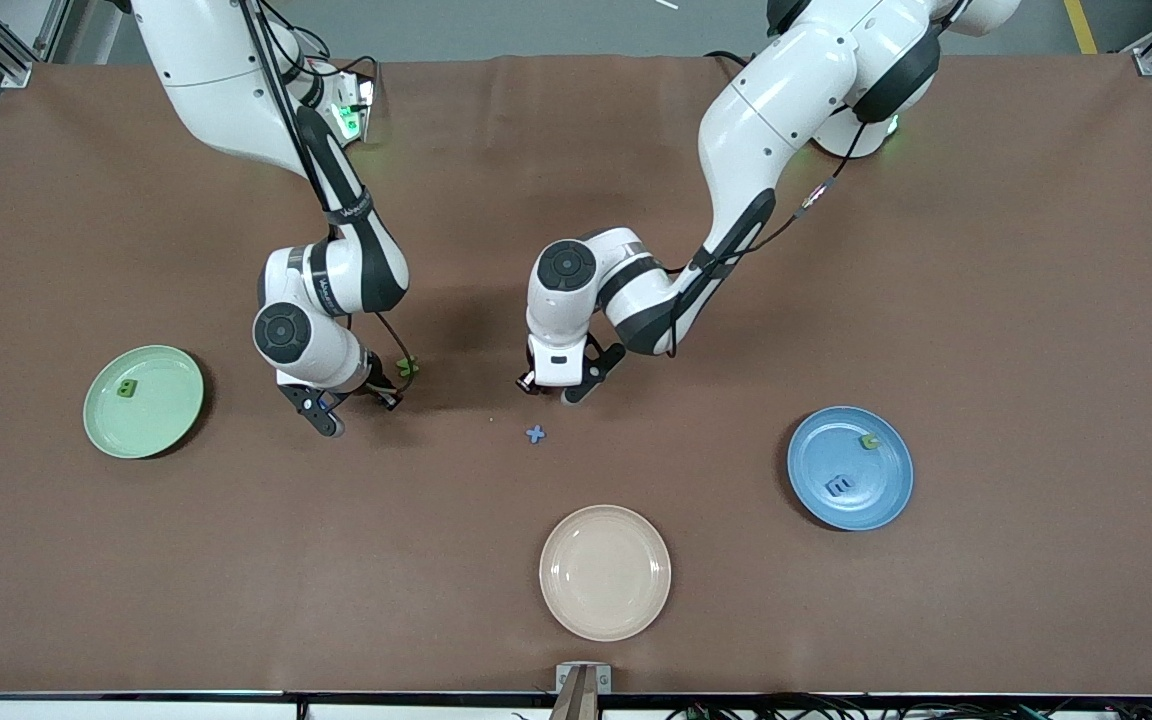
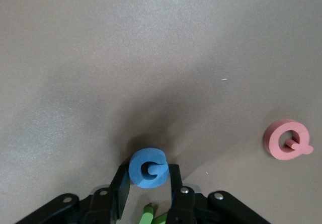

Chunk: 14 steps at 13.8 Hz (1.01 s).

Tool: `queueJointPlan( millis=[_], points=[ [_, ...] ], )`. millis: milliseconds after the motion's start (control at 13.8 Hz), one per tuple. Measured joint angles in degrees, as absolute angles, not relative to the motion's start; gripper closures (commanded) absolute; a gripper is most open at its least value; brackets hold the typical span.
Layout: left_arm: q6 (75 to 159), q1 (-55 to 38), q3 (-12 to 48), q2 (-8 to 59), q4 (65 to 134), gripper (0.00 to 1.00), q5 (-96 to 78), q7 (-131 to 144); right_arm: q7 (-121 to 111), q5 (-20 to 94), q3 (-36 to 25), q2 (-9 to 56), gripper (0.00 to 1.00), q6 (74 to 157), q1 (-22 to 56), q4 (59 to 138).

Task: Sort upper and lower case letters into plates
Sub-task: 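Grasp the green a with the left gripper while the right gripper grasps G, then place the green a on the blue plate while the right gripper places G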

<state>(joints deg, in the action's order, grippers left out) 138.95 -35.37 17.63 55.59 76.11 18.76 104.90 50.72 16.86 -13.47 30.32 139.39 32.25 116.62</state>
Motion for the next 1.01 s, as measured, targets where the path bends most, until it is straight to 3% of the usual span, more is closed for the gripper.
queueJointPlan(
  millis=[144,433,578,1011],
  points=[
    [139.0,-35.3,17.6,55.6,75.5,1.00,18.8,104.8,50.7,16.9,-13.5,30.3,0.83,139.4,32.3,116.6],
    [139.1,-33.4,17.1,54.5,74.3,1.00,18.9,103.0,50.7,16.9,-13.7,30.2,0.84,138.4,32.3,116.4],
    [138.6,-28.3,16.7,52.0,75.2,0.99,19.5,97.5,49.2,16.6,-15.4,29.1,0.84,134.0,32.2,115.7],
    [138.0,-8.9,17.1,43.2,88.1,0.99,20.0,63.0,26.6,14.3,-30.2,19.9,0.84,122.1,31.3,116.8]
  ],
)
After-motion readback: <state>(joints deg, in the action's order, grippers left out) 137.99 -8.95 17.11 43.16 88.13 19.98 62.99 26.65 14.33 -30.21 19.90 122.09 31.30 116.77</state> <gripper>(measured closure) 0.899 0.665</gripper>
